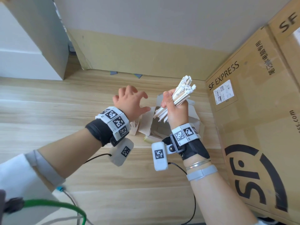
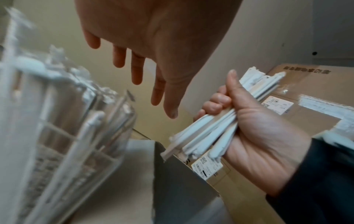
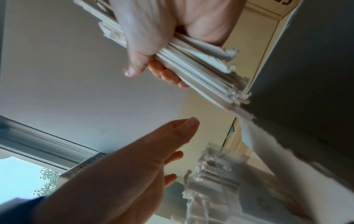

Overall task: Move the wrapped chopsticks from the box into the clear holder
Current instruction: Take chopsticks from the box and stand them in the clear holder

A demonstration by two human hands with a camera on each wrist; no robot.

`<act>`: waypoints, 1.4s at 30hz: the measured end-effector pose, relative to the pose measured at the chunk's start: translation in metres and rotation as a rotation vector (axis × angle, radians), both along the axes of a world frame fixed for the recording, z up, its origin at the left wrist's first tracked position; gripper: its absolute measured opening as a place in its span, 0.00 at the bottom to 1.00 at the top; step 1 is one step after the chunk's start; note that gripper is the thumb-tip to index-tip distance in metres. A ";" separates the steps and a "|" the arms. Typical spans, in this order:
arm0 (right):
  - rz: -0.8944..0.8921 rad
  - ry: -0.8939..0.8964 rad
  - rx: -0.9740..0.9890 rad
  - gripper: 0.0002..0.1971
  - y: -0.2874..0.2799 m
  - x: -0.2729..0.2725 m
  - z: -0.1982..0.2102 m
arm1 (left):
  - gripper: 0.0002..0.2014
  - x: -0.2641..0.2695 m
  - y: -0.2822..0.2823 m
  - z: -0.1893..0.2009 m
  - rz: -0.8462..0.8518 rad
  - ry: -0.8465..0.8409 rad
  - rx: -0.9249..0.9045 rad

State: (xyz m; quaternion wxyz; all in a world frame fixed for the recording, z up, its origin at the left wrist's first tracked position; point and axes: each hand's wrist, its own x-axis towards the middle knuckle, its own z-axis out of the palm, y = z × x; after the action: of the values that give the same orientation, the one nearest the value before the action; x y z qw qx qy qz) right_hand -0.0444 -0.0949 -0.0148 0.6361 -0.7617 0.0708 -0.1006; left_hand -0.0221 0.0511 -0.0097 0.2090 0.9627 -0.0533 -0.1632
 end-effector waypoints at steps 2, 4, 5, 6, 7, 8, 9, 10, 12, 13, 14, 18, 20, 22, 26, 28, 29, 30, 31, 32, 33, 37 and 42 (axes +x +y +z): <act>0.013 -0.012 0.012 0.14 0.008 0.002 0.002 | 0.27 -0.001 0.010 -0.005 -0.013 0.064 0.039; 0.025 -0.020 0.044 0.13 0.014 0.004 0.003 | 0.31 -0.004 0.017 -0.011 -0.047 0.136 0.072; 0.033 -0.025 0.062 0.12 0.018 0.005 0.003 | 0.32 -0.006 0.021 -0.014 -0.066 0.178 0.088; 0.040 -0.032 0.076 0.12 0.021 0.006 0.003 | 0.32 -0.007 0.024 -0.017 -0.081 0.219 0.089; 0.046 -0.043 0.086 0.12 0.024 0.007 0.003 | 0.32 -0.007 0.028 -0.019 -0.084 0.258 0.063; 0.056 -0.054 0.096 0.12 0.027 0.008 0.004 | 0.32 -0.007 0.031 -0.022 -0.075 0.288 0.010; 0.066 -0.063 0.111 0.13 0.031 0.008 0.004 | 0.30 -0.007 0.033 -0.023 -0.061 0.303 -0.053; 0.078 -0.068 0.128 0.14 0.034 0.009 0.004 | 0.28 -0.006 0.034 -0.024 -0.051 0.297 -0.107; 0.106 -0.071 0.165 0.13 0.042 0.011 0.004 | 0.25 -0.005 0.036 -0.027 -0.042 0.253 -0.159; 0.115 -0.072 0.178 0.12 0.046 0.012 0.004 | 0.23 -0.005 0.038 -0.029 -0.033 0.228 -0.169; 0.123 -0.075 0.190 0.12 0.050 0.014 0.004 | 0.23 -0.006 0.039 -0.031 -0.020 0.209 -0.178; 0.175 -0.071 0.200 0.13 0.062 0.016 0.001 | 0.24 -0.009 0.040 -0.039 0.031 0.208 -0.207; 0.194 -0.041 0.168 0.11 0.068 0.014 -0.002 | 0.24 -0.011 0.039 -0.040 0.017 0.214 -0.184; 0.201 0.006 0.133 0.11 0.072 0.013 -0.007 | 0.23 -0.010 0.038 -0.041 -0.004 0.215 -0.161; 0.219 0.068 0.058 0.13 0.074 0.009 -0.019 | 0.17 -0.007 0.039 -0.041 -0.005 0.230 -0.182; 0.234 0.123 0.006 0.14 0.073 0.008 -0.025 | 0.18 -0.006 0.040 -0.041 0.001 0.243 -0.198; 0.239 0.147 -0.027 0.14 0.073 0.008 -0.029 | 0.19 -0.006 0.040 -0.040 0.009 0.256 -0.208; 0.240 0.171 -0.066 0.12 0.073 0.008 -0.033 | 0.19 -0.006 0.040 -0.041 0.019 0.267 -0.222; 0.237 0.192 -0.107 0.11 0.073 0.008 -0.037 | 0.18 -0.006 0.041 -0.040 0.028 0.274 -0.239; 0.221 0.216 -0.159 0.15 0.073 0.010 -0.042 | 0.18 -0.006 0.041 -0.041 0.038 0.279 -0.258; 0.207 0.242 -0.211 0.21 0.073 0.010 -0.047 | 0.19 -0.006 0.042 -0.041 0.047 0.287 -0.272; 0.221 0.475 -0.387 0.27 0.070 0.012 -0.058 | 0.22 -0.006 0.042 -0.040 0.109 0.317 -0.323; 0.451 0.561 -0.686 0.21 0.066 0.009 -0.041 | 0.19 -0.007 0.041 -0.036 0.181 0.362 -0.401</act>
State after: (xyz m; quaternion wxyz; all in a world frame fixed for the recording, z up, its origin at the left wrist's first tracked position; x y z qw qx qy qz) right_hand -0.0356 -0.0287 -0.0555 0.3114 -0.9211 0.0354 0.2310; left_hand -0.0287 0.0918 -0.0453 0.4153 0.8582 0.0397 -0.2992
